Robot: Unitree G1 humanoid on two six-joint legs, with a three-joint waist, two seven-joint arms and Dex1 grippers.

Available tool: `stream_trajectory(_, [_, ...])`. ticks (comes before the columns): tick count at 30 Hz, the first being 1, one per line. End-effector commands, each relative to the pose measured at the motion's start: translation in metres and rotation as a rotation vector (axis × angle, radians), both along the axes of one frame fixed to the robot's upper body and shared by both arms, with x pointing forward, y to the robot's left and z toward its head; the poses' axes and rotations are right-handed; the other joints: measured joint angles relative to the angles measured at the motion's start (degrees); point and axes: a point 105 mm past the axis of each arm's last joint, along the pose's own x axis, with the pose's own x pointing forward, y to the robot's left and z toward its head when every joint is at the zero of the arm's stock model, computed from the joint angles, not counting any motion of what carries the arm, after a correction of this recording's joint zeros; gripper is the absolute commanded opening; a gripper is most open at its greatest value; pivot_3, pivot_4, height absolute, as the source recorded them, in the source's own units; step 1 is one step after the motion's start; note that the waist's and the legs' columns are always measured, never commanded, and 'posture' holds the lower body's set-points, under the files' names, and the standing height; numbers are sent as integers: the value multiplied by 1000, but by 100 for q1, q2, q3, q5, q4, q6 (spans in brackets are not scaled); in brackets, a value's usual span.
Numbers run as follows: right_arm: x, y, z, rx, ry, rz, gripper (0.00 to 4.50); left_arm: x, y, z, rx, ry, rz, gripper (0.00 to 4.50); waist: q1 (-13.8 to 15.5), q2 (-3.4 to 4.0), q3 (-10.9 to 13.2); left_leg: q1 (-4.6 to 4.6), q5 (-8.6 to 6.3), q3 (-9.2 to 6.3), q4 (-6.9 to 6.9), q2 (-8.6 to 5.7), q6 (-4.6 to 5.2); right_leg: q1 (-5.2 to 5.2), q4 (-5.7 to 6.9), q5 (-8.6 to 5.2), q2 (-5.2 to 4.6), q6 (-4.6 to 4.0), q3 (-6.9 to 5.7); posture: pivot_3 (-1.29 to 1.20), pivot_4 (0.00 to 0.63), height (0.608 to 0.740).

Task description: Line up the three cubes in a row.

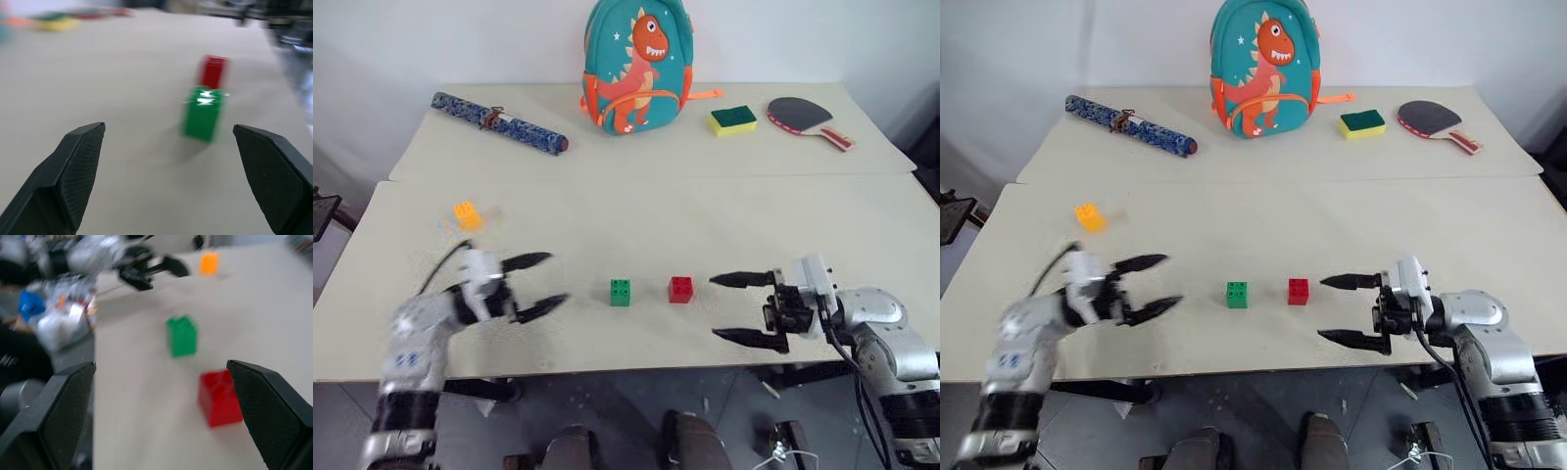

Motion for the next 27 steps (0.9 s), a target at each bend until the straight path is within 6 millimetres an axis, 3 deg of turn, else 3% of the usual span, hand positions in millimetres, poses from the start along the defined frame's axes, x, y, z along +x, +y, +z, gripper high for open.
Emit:
stream_trajectory(1, [18, 3, 24, 110, -198, -148, 4500, -22, 75, 13, -158, -118, 519, 4474, -4, 0, 0, 1, -1, 1, -1, 2, -1, 0, 1, 1, 0, -1, 0, 0, 150, 740])
stream_trajectory(3, [26, 3, 28, 129, -256, -214, 4500, -40, 100, 7, -204, -126, 725, 4474, 4, 0, 0, 2, -3, 2, -1, 1, -1, 0, 1, 1, -1, -1, 1, 0, 150, 740])
stream_trajectory(6, [37, 1, 30, 116, -330, -288, 4500, -61, 111, -4, -242, -100, 898, 4474, 106, -4, 0, 0, -9, 2, 5, -4, 9, 4, -2, 4, -6, 4, 3, 0, 150, 740])
stream_trajectory(10, [44, -2, 30, 81, -372, -324, 4500, -68, 101, -16, -315, -44, 1027, 4474, 167, -8, -3, 0, -15, 8, 11, -8, 19, 9, -12, 6, -8, 2, 6, 0, 150, 740])
stream_trajectory(12, [37, 3, 28, 74, -312, -251, 4500, -54, 86, -22, -350, 25, 1030, 4474, 166, -8, -3, 1, -16, 11, 10, -7, 19, 8, -10, 6, -7, 2, 6, 0, 150, 740])
stream_trajectory(15, [30, 10, 25, 62, -231, -182, 4500, -22, 64, -8, -376, 26, 925, 4474, 167, -8, -3, 3, -14, 11, 10, -5, 18, 6, -3, 7, -4, -1, 6, 0, 150, 740])
stream_trajectory(19, [27, 16, 26, 48, -209, -145, 4500, 14, 67, 3, -376, 57, 965, 4474, 150, -11, -5, 4, -12, 13, 9, 0, 14, 5, -3, 10, 2, -7, 4, 0, 150, 740])
stream_trajectory(21, [26, 21, 26, 44, -199, -125, 4500, 49, 58, 8, -313, 67, 993, 4474, 146, -9, -6, 8, -13, 20, 5, 0, 13, 4, -4, 10, 2, -7, 2, 0, 150, 740])
stream_trajectory(23, [25, 24, 26, 40, -188, -110, 4500, 70, 55, 11, -287, 64, 1034, 4474, 154, -11, -6, 5, -12, 22, 6, -2, 12, 4, -7, 10, 3, -6, -2, 0, 150, 740])
stream_trajectory(27, [24, 27, 28, 36, -184, -101, 4500, 89, 55, 12, -373, 68, 1100, 4474, 136, -12, -6, 3, -15, 29, 2, -2, 14, 3, -18, 16, 2, 4, -16, 0, 150, 740])
